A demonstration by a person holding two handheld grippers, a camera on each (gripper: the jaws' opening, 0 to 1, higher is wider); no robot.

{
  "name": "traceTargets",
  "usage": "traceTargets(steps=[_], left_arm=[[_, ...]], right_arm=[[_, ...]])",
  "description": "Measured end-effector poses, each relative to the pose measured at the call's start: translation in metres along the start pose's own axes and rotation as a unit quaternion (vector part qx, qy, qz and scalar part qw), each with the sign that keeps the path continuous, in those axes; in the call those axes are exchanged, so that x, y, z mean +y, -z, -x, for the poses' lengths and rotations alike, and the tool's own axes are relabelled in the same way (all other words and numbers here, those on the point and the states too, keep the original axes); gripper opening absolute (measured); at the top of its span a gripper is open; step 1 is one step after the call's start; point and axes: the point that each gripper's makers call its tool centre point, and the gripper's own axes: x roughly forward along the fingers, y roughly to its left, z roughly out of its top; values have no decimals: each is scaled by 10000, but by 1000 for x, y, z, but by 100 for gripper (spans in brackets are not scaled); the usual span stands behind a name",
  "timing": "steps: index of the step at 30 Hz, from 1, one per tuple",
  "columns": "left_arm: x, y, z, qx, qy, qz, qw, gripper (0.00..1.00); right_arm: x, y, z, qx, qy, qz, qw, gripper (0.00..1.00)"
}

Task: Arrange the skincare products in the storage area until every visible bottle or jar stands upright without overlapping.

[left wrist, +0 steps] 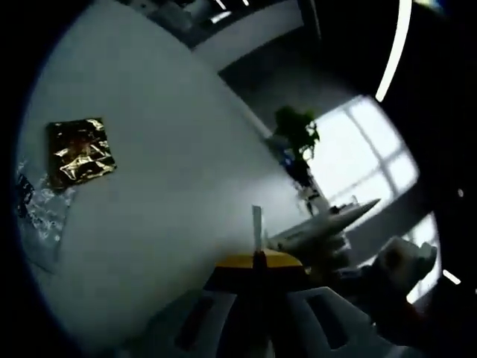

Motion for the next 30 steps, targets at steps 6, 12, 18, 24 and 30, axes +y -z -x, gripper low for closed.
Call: traceTargets(steps=[6,12,18,24,30], left_arm=[[0,2,-3,-7,-191,-288,9994,0],[8,7,-2,178,-411,-798,9958,0],[14,8,-3,347,-552,-1457,9872,0],[15,4,-4,287,-581,-1778,9819,2],[18,-5,0,226,-743,-2204,9723,8]], right_arm=[[-8,11,-2,179,74,-154,9997,38],[-7,16,-5,349,121,-52,9993,40],[-2,20,-7,450,46,116,9989,42],[-1,21,-8,480,31,173,9987,44],[1,21,-9,526,49,326,9981,48]])
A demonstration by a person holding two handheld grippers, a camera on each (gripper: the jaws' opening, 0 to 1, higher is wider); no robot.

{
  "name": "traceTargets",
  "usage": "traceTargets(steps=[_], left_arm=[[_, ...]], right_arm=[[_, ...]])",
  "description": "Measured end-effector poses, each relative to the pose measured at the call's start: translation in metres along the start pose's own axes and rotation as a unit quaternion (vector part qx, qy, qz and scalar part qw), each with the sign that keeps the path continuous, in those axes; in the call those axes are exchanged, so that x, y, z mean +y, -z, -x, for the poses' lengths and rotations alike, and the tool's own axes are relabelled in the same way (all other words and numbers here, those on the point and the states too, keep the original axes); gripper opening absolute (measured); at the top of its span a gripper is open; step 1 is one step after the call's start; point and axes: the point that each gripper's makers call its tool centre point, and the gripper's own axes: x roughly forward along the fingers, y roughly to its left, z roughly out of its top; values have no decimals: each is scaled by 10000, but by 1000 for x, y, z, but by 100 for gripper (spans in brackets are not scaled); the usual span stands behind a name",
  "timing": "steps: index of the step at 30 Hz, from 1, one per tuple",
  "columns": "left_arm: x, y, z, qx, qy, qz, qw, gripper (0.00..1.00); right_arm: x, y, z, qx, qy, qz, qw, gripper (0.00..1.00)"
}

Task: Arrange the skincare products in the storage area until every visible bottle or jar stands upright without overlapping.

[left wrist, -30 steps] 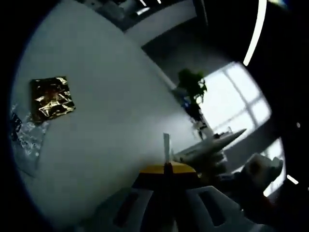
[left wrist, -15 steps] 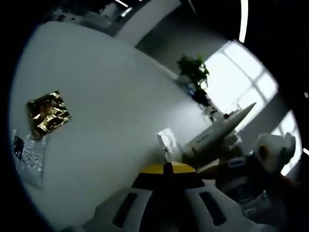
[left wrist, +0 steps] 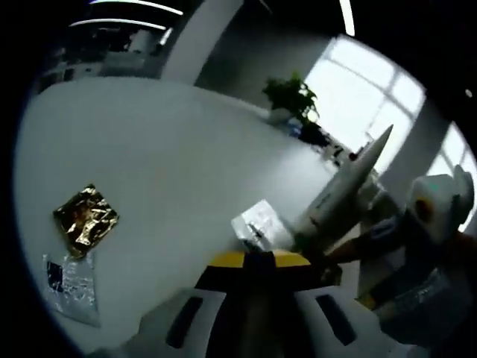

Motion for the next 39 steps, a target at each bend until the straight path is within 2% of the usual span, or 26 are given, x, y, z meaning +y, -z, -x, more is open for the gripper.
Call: traceTargets(steps=[2,4,7,8,9,10,11,12,13,14,16,17,21,30,34,37,39], left_arm=[[2,-5,3,-32,-66,-107,9999,9],[13,-12,6,-117,-361,-435,9983,11],[16,-16,10,-165,-426,-534,9975,12],[17,-19,12,-248,-467,-622,9967,10],[18,-30,15,-509,-589,-828,9935,6],[17,-33,17,-582,-643,-926,9919,5],[10,-32,17,-521,-519,-1101,9912,6],[1,-27,14,-372,-264,-1131,9925,8],[-1,-23,13,-259,-193,-1084,9936,10],[0,-15,11,-42,-240,-1091,9937,12],[4,-8,7,157,-336,-1389,9896,14],[6,-5,5,230,-392,-1417,9889,13],[10,8,-2,460,-337,-1244,9906,13],[11,14,-11,620,-339,-1349,9883,13],[12,15,-13,646,-391,-1535,9853,11],[13,14,-14,639,-387,-1539,9853,11],[14,13,-16,619,-400,-1557,9851,10]], right_arm=[[0,0,-1,13,13,15,10000,51],[-2,1,0,40,73,17,10000,52],[-2,0,-1,30,95,7,10000,52],[-2,0,-1,32,103,1,9999,52],[-2,0,-1,30,110,-11,9999,52],[-2,0,-1,30,113,-20,9999,52],[-2,0,-1,36,114,-22,9999,52],[-2,0,-1,38,124,-48,9999,52],[-2,0,-1,36,135,-67,9999,52],[-2,0,-1,36,143,-87,9999,53],[-2,0,-1,27,160,-132,9998,53],[-2,0,-1,26,164,-144,9998,53],[-1,-1,-1,51,187,-160,9997,54],[1,-1,-2,109,221,-235,9994,56],[1,-4,-2,60,205,-559,9982,58],[-1,-2,-3,115,317,-335,9989,57],[0,-3,-4,130,317,-359,9988,57]])
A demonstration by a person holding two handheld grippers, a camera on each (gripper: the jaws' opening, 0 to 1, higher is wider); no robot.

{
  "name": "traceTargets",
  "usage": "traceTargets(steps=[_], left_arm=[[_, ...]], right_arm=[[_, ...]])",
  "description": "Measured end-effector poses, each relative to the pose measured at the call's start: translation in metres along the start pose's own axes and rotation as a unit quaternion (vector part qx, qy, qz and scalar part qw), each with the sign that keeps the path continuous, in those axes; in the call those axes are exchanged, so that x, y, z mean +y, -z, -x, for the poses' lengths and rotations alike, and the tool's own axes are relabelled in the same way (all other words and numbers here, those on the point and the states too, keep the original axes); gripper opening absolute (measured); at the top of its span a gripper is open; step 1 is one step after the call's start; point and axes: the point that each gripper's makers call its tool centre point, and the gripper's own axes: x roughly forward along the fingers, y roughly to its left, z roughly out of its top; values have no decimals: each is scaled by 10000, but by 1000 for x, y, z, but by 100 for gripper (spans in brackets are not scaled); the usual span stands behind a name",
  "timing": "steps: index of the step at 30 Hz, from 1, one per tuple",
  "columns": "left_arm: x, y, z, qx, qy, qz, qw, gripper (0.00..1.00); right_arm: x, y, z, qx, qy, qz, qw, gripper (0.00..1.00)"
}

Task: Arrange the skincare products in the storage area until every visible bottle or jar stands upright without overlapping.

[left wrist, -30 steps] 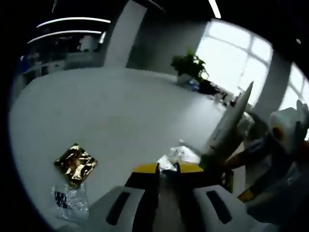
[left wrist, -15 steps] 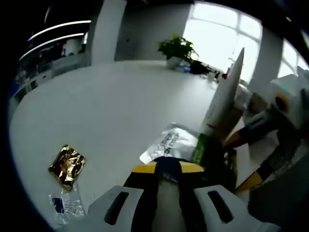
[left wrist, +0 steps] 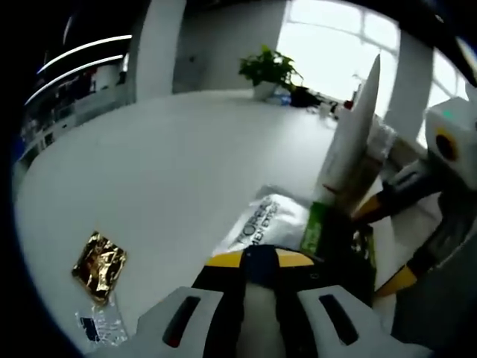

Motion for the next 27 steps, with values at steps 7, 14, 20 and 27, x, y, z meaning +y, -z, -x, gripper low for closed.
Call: traceTargets(steps=[7,14,20,27], left_arm=[[-5,-17,11,-300,-30,-282,9991,6],[-15,-27,35,-358,15,51,9993,11],[-30,-34,58,-401,-5,214,9990,13],[-39,-41,88,-350,-362,120,9987,19]], right_arm=[[-1,-1,0,-49,-30,19,10000,57],[-1,-4,12,-141,-134,59,9998,57],[8,-13,27,-419,-461,133,9980,56],[20,-27,61,-917,-793,402,9918,58]])
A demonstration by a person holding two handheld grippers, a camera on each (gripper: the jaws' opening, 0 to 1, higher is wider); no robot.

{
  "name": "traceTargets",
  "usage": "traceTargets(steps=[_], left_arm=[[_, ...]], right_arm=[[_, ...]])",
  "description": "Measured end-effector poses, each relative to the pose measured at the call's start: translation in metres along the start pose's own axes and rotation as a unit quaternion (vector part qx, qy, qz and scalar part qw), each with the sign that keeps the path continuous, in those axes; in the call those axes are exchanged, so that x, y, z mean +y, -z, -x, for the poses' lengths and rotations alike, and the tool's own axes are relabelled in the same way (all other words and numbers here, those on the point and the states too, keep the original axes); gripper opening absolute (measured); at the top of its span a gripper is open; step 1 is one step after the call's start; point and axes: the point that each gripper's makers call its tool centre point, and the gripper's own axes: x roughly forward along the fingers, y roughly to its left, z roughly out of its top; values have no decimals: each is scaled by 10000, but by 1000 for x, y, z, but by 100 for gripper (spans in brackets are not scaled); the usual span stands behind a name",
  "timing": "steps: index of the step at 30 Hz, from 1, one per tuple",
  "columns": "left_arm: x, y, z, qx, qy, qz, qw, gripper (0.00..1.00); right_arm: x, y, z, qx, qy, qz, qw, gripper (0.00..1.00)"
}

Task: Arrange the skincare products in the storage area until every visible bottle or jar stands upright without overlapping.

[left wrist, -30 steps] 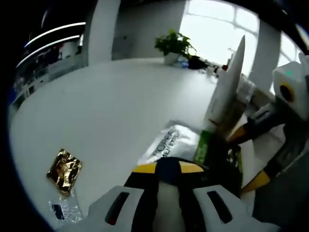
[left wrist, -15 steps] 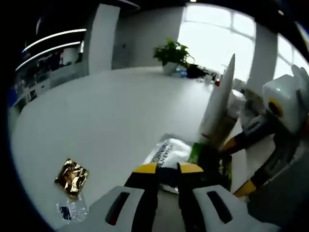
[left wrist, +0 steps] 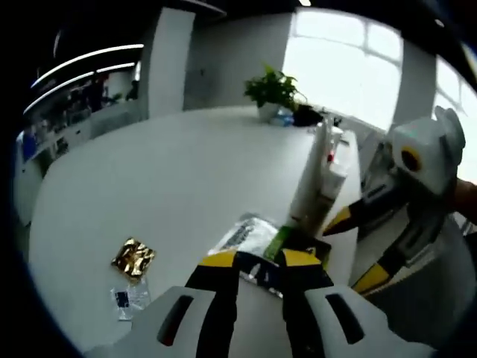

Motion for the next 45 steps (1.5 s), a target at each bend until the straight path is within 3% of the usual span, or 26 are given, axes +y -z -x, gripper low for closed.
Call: traceTargets(steps=[1,8,14,19,30,36,45], left_arm=[[0,-2,4,-32,-51,16,10000,21],[-11,-9,38,-124,-405,-128,9990,30],[-20,-13,58,-177,-761,-214,9967,38],[-24,-17,70,-254,-1012,-146,9944,47],[-40,-18,102,-361,-1619,-56,9861,71],[-47,-14,114,-327,-1864,19,9819,78],[-57,-8,124,-395,-2054,89,9778,86]], right_arm=[[1,-7,6,-188,-29,122,9997,59],[-2,-19,47,-619,5,286,9977,74],[-11,-17,71,-773,78,336,9964,85],[-23,-16,86,-914,138,375,9950,89],[-52,-31,109,-1208,179,676,9902,99],[-59,-42,117,-1454,135,831,9858,100],[-64,-36,123,-1502,26,965,9839,100]])
